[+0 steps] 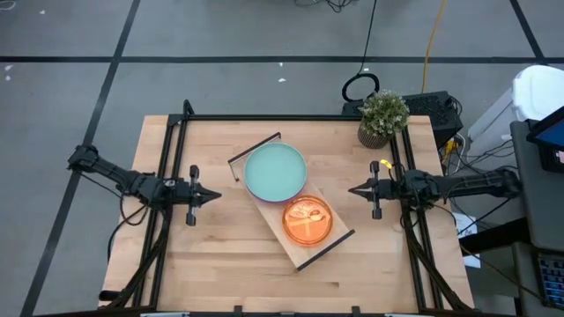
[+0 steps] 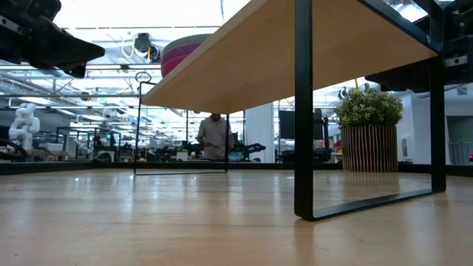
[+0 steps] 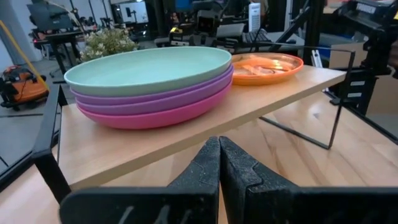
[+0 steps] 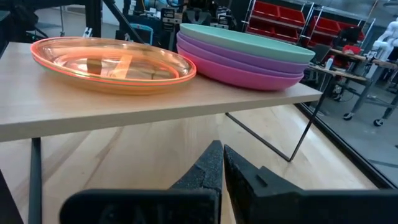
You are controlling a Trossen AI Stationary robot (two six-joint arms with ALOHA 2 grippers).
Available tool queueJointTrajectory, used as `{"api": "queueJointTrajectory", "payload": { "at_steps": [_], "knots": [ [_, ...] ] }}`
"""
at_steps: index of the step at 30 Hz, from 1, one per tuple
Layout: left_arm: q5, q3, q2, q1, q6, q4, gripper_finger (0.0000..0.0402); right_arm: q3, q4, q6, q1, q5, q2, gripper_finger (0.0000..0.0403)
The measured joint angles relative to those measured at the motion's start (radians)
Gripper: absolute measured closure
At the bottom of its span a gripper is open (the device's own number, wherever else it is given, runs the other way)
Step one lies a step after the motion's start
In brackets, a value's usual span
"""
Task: Place and stack plates onto a shelf
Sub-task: Return to Home Position
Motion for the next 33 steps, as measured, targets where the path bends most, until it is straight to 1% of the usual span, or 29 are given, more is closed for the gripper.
{"api": "queueJointTrajectory", "payload": {
  "at_steps": [6, 12, 15, 21, 25, 30, 33],
  "knots": [
    [0.000, 0.000, -0.135, -0.002, 0.021, -0.091, 0.0401, 0.000, -0.010, 0.003, 0.000, 0.000, -0.012, 0.0403],
    [0.000, 0.000, -0.248, 0.010, 0.087, -0.143, 0.0401, -0.001, -0.011, 0.010, 0.000, 0.000, -0.012, 0.0403],
    [0.011, -0.004, -0.246, 0.026, 0.094, -0.136, 0.0401, -0.001, -0.011, 0.017, 0.000, 0.000, -0.012, 0.0403],
    [0.067, -0.096, -0.247, 0.053, 0.113, 0.008, 0.0401, -0.001, 0.000, 0.018, 0.000, 0.000, -0.012, 0.0403],
    [0.074, -0.095, -0.246, 0.077, 0.109, 0.000, 0.0401, -0.001, 0.000, 0.018, 0.000, 0.001, -0.012, 0.0403],
    [0.169, -0.096, -0.247, 0.101, 0.198, 0.023, 0.0401, -0.002, 0.002, 0.018, 0.000, 0.002, -0.017, 0.0403],
    [0.169, -0.096, -0.247, 0.128, 0.203, 0.031, 0.0401, -0.002, -0.008, 0.018, 0.000, 0.003, -0.027, 0.0403]
  ]
}}
